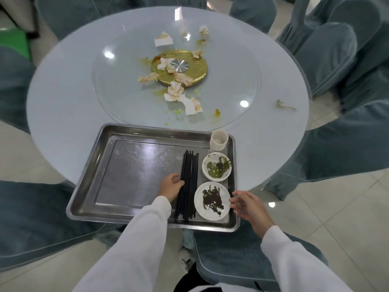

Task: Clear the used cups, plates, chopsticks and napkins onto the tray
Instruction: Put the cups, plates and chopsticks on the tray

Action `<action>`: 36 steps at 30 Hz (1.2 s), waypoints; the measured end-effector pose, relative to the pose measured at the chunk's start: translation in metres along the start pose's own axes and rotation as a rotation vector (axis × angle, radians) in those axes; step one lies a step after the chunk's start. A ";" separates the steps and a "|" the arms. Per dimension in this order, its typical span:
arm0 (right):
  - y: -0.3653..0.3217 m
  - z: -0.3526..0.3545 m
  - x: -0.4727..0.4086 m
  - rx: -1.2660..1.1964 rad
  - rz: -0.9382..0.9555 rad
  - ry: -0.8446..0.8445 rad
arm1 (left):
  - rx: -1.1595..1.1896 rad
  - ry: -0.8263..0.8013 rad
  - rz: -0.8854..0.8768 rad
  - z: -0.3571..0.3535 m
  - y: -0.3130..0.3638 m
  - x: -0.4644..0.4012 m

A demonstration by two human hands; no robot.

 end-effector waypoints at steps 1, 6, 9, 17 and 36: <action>-0.001 0.000 0.002 -0.003 0.006 -0.010 | -0.016 -0.013 -0.016 -0.003 0.000 0.004; -0.006 0.004 0.007 0.020 0.021 -0.041 | -0.018 0.047 -0.026 -0.014 -0.008 0.021; -0.007 0.015 0.005 0.004 0.017 -0.053 | 0.002 0.106 -0.022 -0.024 -0.009 0.030; -0.021 0.056 -0.005 0.017 0.050 -0.202 | 0.004 0.328 -0.078 -0.069 -0.001 0.072; -0.047 0.150 -0.030 0.092 0.042 -0.367 | 0.397 0.331 -0.129 -0.249 0.050 0.146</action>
Point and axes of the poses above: each hand's wrist, its own x-axis away from the middle knuckle, its own z-axis out of the back of the hand, y = z × x, the point moved 3 cm from there along -x, towards the middle knuckle, and after that the axes turned 3 degrees about -y, right-handed, at the moved point
